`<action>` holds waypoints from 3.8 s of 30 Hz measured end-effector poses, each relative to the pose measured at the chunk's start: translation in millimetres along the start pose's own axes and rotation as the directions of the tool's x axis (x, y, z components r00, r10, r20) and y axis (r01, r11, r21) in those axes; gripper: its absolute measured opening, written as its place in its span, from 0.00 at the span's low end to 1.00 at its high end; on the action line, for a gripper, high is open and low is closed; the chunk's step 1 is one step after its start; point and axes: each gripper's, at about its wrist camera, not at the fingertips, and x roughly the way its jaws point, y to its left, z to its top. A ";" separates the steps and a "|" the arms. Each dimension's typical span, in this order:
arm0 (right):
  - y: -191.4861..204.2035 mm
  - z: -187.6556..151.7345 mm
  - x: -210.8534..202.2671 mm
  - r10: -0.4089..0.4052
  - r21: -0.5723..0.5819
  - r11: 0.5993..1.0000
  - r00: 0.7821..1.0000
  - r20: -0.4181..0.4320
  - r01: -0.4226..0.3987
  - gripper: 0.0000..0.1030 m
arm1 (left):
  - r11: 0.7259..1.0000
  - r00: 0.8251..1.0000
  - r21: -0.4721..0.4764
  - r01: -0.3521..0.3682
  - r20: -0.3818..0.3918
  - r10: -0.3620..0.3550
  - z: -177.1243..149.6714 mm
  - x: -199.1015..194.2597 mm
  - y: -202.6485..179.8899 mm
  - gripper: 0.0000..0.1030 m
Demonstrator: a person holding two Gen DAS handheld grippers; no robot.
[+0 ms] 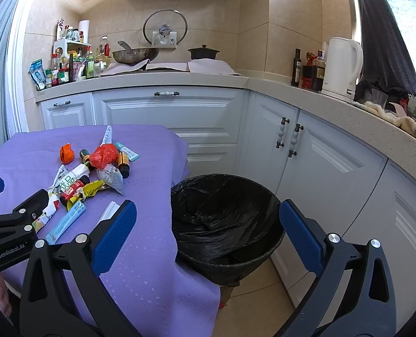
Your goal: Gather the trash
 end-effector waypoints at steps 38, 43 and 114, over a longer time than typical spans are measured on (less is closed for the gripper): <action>-6.6 5.6 -4.9 0.001 0.000 1.000 1.000 0.008 -0.001 0.96 | 1.000 1.000 -0.013 0.005 0.011 -0.005 4.7 -4.7 1.2 0.94; -5.7 5.3 -4.0 0.001 0.001 1.000 1.000 0.009 -0.001 0.96 | 1.000 1.000 -0.014 0.004 0.011 -0.004 4.1 -4.5 1.0 0.94; 105.5 -25.5 64.2 0.152 -0.060 0.983 0.945 -0.290 -0.176 0.16 | 0.997 0.986 -0.032 0.067 -0.150 -0.071 -23.1 44.3 81.5 0.40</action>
